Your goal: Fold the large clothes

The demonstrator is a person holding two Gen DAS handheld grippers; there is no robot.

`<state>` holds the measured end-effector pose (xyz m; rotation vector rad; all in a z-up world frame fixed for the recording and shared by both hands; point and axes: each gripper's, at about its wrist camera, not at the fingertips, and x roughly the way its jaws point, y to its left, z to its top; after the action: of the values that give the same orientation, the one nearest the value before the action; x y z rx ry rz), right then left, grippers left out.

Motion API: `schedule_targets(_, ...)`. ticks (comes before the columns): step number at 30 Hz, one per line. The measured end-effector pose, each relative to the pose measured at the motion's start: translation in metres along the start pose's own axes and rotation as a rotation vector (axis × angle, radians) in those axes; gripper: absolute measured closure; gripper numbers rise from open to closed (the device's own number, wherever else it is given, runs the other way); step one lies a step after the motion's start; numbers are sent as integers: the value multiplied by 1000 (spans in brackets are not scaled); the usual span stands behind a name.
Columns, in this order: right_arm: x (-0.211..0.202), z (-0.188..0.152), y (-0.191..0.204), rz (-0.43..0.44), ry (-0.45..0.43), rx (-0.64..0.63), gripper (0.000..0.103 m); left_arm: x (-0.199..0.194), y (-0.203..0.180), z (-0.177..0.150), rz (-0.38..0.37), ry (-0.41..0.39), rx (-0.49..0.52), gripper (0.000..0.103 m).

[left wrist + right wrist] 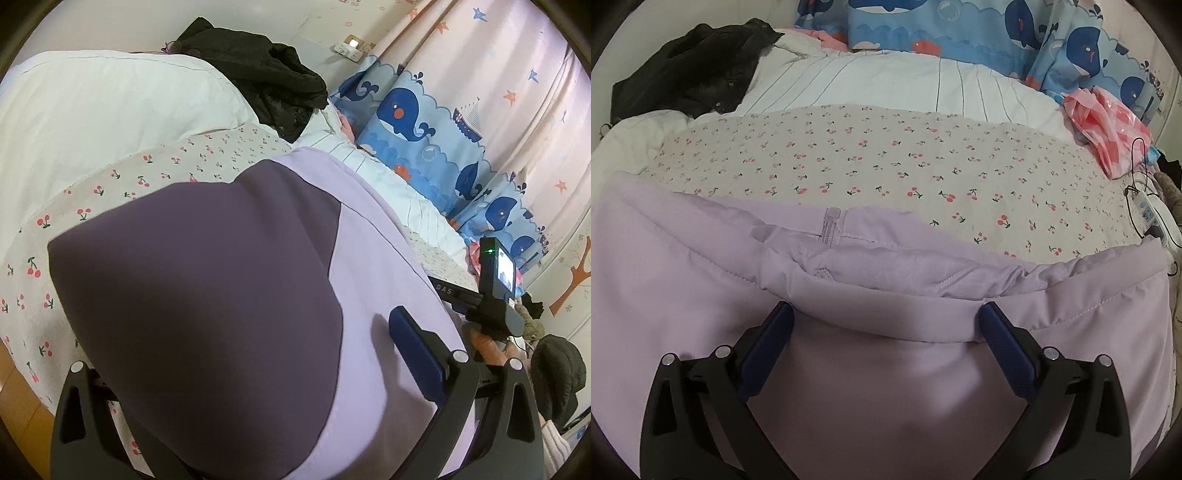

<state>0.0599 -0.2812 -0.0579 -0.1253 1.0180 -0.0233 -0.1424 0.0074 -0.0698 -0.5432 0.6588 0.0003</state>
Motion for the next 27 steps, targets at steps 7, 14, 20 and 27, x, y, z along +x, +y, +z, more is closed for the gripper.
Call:
schedule_targets(7, -60, -50, 7, 39, -80, -65, 6, 2, 4, 3, 17, 6, -6, 7)
schedule_targets(14, -86, -65, -5, 94, -87, -49, 6, 10, 32, 9, -107, 91, -158, 7)
schedule_targets(20, -103, -125, -13, 41, -67, -116, 6, 6, 65, 3, -223, 202, -367, 7)
schedule_targets(27, -142, -141, -14, 69, -167, -102, 6, 28, 66, -3, -227, 291, -419, 7)
